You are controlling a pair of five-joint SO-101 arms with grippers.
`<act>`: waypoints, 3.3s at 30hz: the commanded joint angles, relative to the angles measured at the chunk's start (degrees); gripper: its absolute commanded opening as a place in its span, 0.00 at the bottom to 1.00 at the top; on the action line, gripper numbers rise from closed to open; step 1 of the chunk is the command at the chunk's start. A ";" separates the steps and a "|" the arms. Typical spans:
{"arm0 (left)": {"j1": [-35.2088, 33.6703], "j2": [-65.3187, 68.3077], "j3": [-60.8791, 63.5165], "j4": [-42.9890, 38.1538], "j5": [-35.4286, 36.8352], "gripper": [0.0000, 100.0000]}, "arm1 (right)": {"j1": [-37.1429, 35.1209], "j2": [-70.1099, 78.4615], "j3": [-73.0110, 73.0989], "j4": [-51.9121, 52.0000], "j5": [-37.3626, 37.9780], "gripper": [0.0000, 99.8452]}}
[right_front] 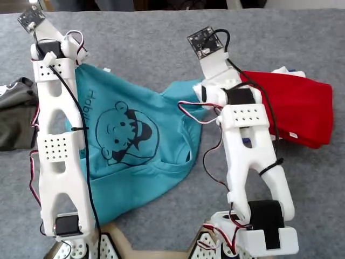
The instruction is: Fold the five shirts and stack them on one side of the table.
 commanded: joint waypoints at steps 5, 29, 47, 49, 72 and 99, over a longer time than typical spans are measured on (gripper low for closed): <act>-1.01 -0.70 -1.27 2.90 2.73 0.23 | -0.70 -1.98 0.66 -2.55 -0.09 0.01; 1.27 10.64 -5.23 -12.04 1.14 0.21 | 0.70 2.77 -2.07 -3.60 -0.09 0.01; 3.74 14.86 -7.69 -17.76 3.34 0.21 | 0.53 2.86 -1.71 -3.78 -0.09 0.01; 3.65 15.21 -7.08 -18.37 4.40 0.21 | 0.53 2.86 -1.71 -3.60 -0.09 0.01; 1.36 14.86 -0.57 -11.60 9.05 0.10 | 0.70 2.86 -1.71 -3.78 -0.09 0.01; -2.86 6.68 -15.78 -3.87 -7.82 0.03 | 0.44 -4.00 -9.80 6.86 -3.52 0.01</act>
